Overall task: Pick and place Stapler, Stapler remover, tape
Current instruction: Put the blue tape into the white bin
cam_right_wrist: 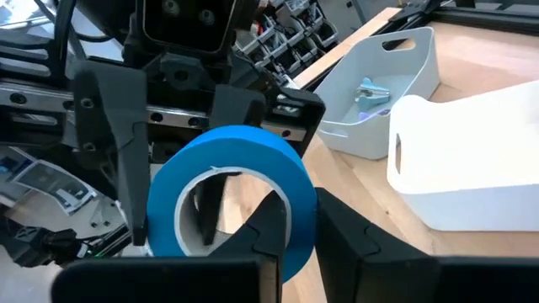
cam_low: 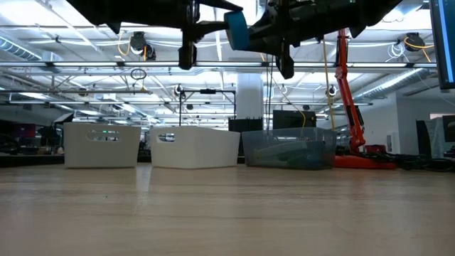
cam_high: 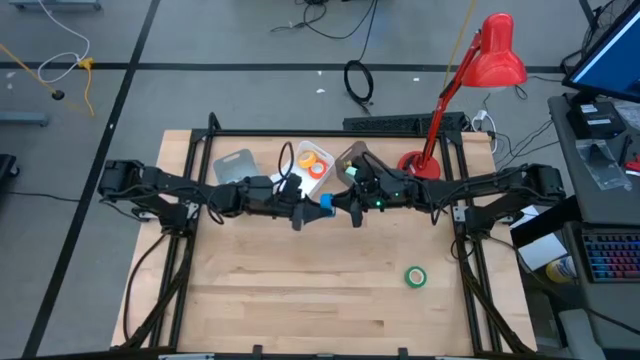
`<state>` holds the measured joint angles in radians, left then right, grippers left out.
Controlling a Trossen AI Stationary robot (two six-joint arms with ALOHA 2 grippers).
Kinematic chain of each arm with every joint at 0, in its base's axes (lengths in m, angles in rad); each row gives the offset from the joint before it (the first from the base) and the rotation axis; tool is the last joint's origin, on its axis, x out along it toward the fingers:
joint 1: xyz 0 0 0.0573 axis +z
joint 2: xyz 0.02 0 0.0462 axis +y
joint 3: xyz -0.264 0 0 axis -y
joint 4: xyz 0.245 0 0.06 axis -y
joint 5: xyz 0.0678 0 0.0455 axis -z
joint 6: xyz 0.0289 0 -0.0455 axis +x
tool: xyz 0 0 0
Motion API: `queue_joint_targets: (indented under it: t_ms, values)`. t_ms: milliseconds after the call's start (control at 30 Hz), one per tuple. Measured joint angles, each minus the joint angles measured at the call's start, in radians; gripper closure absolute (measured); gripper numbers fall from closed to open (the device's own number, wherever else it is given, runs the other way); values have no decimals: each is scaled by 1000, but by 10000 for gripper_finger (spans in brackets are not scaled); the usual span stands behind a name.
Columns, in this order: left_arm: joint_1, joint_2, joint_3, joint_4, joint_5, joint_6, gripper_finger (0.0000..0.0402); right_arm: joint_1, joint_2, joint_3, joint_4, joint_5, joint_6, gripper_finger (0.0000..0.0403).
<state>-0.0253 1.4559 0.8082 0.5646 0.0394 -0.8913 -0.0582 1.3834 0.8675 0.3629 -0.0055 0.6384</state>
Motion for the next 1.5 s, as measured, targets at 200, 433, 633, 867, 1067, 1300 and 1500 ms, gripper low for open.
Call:
queue_joint_targets:
  t_ms: [200,433,633,867,1067,1300,1500]
  values:
    - [18,0,0,24,68,35,360,0,0,0,21,-9,-28,362]
    - [38,0,0,-26,106,17,359,-21,0,0,9,-99,-59,313]
    - [53,0,0,-105,125,25,361,-58,-22,-1,-32,-229,-89,276]
    - [85,0,-1,-248,151,32,361,-92,-123,-1,-229,-233,-174,269]
    - [145,0,-1,-339,147,31,361,-108,-216,-1,-395,-232,-255,277]
    - [249,0,107,-640,78,163,361,-112,-285,-1,-545,-229,-309,278]
    - [343,8,297,-1027,-46,377,361,-112,-305,-1,-598,-227,-353,280]
